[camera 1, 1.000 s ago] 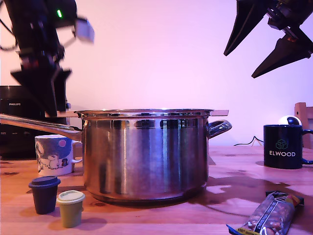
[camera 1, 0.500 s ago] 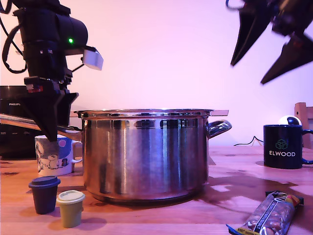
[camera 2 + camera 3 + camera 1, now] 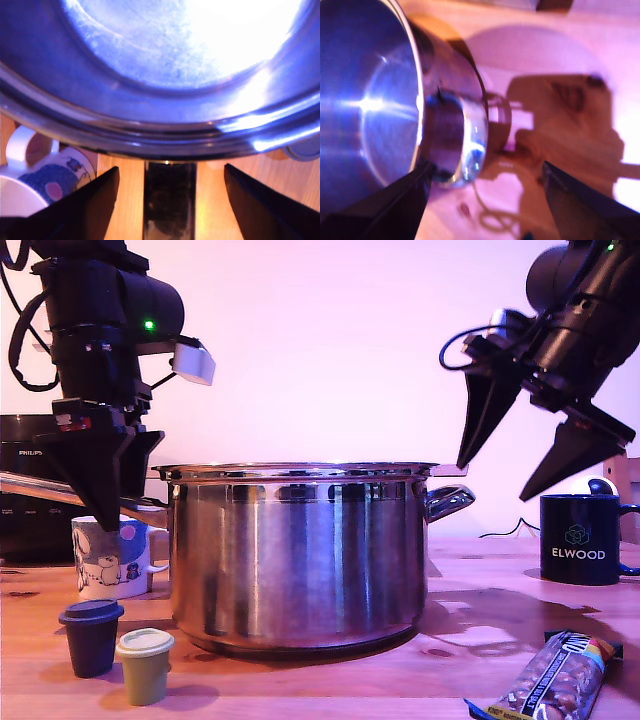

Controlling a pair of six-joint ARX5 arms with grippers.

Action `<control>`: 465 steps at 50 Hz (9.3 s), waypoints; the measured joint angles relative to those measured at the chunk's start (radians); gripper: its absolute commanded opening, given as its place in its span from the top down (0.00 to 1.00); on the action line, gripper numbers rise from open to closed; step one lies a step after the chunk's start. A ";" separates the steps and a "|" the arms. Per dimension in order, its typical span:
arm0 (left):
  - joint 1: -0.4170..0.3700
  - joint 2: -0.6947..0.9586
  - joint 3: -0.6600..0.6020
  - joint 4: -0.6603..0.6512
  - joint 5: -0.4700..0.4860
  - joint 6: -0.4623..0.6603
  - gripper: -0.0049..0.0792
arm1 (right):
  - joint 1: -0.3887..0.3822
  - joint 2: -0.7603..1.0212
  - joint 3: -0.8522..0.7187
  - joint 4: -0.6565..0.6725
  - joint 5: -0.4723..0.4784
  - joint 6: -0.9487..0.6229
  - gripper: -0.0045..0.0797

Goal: Pick up the large pot with both hands and place it on the shelf behind you

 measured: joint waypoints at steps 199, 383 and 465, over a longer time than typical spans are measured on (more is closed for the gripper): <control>-0.072 0.029 0.000 -0.080 0.029 -0.202 0.43 | 0.092 0.195 0.128 -0.037 0.158 0.004 0.96; -0.061 0.083 0.552 -0.362 -0.017 -0.235 0.97 | 0.071 0.238 0.753 -0.468 0.169 -0.066 0.96; 0.025 0.101 0.674 -0.217 0.081 -0.186 0.97 | 0.069 0.238 0.867 -0.325 0.179 -0.048 0.96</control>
